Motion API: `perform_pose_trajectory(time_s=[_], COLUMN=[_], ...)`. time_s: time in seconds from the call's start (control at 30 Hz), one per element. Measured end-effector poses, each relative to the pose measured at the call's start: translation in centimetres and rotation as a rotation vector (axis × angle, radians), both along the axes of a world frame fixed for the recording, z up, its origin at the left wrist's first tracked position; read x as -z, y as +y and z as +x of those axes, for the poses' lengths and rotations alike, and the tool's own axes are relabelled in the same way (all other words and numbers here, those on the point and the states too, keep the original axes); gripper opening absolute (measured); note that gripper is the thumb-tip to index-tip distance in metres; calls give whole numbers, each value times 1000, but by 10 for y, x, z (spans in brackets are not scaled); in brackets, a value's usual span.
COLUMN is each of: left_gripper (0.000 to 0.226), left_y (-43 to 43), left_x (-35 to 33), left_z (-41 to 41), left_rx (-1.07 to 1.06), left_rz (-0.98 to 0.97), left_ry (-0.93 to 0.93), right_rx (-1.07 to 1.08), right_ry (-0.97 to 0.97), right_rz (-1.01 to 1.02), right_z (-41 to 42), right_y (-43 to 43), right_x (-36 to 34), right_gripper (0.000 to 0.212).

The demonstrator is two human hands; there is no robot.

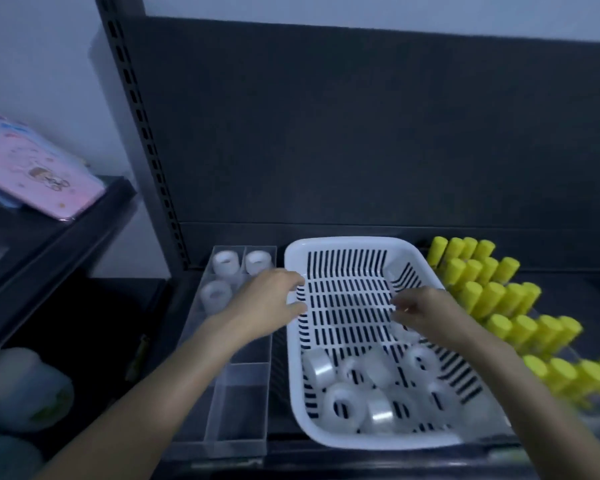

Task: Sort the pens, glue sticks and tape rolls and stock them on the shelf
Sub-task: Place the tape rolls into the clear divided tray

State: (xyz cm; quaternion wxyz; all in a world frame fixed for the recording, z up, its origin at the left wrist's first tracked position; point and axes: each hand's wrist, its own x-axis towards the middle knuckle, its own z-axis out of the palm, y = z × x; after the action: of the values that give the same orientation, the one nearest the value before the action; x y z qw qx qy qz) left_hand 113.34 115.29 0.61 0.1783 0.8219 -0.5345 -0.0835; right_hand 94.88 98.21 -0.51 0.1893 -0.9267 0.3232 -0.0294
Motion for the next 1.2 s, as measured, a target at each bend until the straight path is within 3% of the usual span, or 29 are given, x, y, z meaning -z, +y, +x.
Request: perform_pose_trajectory(time_s=[0.1, 0.2, 0.4, 0.5, 0.57, 0.67, 0.77, 0.87, 1.03, 1.2], left_gripper=[51, 60, 43, 31, 22, 11, 11, 28, 83, 75], left_y=[-15, -23, -26, -27, -29, -35, -43, -50, -56, -62], left_x=[3, 8, 6, 8, 14, 22, 27, 36, 48, 51], left_z=[-36, -60, -63, -60, -55, -54, -63, -71, -78, -74], left_rx=[178, 219, 162, 153, 106, 53, 78, 82, 123, 106], left_rz=[246, 591, 735, 683, 549, 330, 279, 343, 445, 374], left_ry=[17, -59, -115, -81, -25, 90, 221, 307, 330, 280], right_rx=[-81, -204, -391, -383, -338, -250, -173, -93, -26, -13], right_ry=[112, 189, 183, 202, 182, 105, 3, -75, -130, -134], right_rz=[45, 88, 188, 161, 131, 32, -35, -38, 28, 59], right_z=[-27, -40, -23, -16, -17, -22, -25, -25, -26, -27], right_y=[-5, -5, 10, 11, 6, 0, -2, -4, -4, -3], right_x=[0, 9, 26, 32, 35, 36, 38, 39, 41, 42], right_gripper=[42, 52, 60, 61, 59, 57, 55, 55, 56, 56])
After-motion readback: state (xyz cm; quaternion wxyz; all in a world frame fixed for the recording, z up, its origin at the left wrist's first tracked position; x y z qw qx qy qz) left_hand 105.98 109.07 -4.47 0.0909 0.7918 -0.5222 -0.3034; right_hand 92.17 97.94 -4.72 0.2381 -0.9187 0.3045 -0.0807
